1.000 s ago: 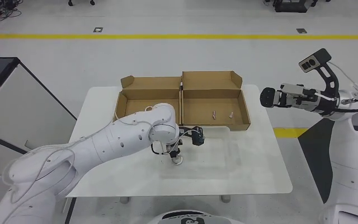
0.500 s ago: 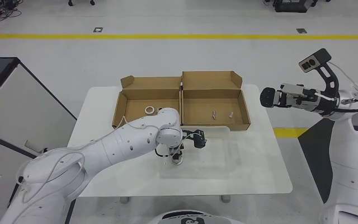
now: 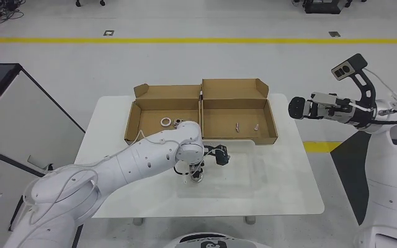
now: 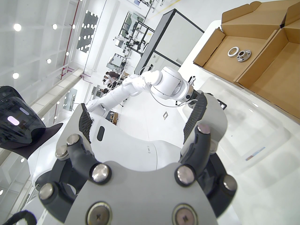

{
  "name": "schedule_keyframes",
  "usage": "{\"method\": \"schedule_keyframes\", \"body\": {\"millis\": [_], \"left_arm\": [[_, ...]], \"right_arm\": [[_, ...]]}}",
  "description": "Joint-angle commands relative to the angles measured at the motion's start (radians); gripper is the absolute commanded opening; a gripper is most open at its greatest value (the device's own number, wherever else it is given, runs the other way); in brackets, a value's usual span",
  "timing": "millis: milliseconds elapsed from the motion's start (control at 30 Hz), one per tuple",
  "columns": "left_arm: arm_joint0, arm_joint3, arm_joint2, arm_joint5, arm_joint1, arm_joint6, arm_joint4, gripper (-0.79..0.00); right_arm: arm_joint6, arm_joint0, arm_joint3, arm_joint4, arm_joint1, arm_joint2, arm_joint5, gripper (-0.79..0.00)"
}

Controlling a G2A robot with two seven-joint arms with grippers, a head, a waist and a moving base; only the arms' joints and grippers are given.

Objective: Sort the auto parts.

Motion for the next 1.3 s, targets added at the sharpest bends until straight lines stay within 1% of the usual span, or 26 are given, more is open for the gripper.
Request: {"method": "schedule_keyframes", "body": {"millis": [0,233,367,467,533,600,633,667,800,900,1000,1133,1267], "left_arm": [[0.002,0.001,0.0,0.001,-0.001,-0.001,0.003,-0.453],[0.011,0.012,0.0,-0.004,-0.006,0.004,0.015,-0.462],[0.015,0.023,0.0,-0.007,-0.01,0.007,0.021,-0.505],[0.018,0.033,0.0,-0.011,-0.014,0.011,0.025,-0.591],[0.022,0.04,0.0,-0.011,-0.018,0.011,0.032,-0.6],[0.023,0.045,0.0,-0.011,-0.023,0.01,0.035,-0.696],[0.024,0.048,0.0,-0.012,-0.025,0.011,0.034,-0.77],[0.023,0.05,0.0,-0.012,-0.027,0.012,0.033,-0.785],[0.009,0.042,0.0,-0.018,-0.031,0.018,0.015,-0.785],[-0.016,0.021,0.0,-0.016,-0.027,0.016,-0.026,-0.785],[-0.046,-0.021,0.0,0.005,-0.016,-0.005,-0.068,-0.785],[-0.087,-0.107,0.0,0.048,0.003,-0.048,-0.1,-0.785],[-0.12,-0.166,0.0,0.066,0.019,-0.066,-0.138,-0.785]], "right_arm": [[0.0,0.0,0.0,0.0,0.0,0.0,0.0,0.0],[0.0,0.0,0.0,0.0,0.0,0.0,0.0,0.0],[0.0,0.0,0.0,0.0,0.0,0.0,0.0,0.0],[0.0,0.0,0.0,0.0,0.0,0.0,0.0,0.0],[0.0,0.0,0.0,0.0,0.0,0.0,0.0,0.0],[0.0,0.0,0.0,0.0,0.0,0.0,0.0,0.0],[0.0,0.0,0.0,0.0,0.0,0.0,0.0,0.0],[0.0,0.0,0.0,0.0,0.0,0.0,0.0,0.0],[0.0,0.0,0.0,0.0,0.0,0.0,0.0,0.0],[0.0,0.0,0.0,0.0,0.0,0.0,0.0,0.0],[0.0,0.0,0.0,0.0,0.0,0.0,0.0,0.0],[0.0,0.0,0.0,0.0,0.0,0.0,0.0,0.0],[0.0,0.0,0.0,0.0,0.0,0.0,0.0,0.0]]}}
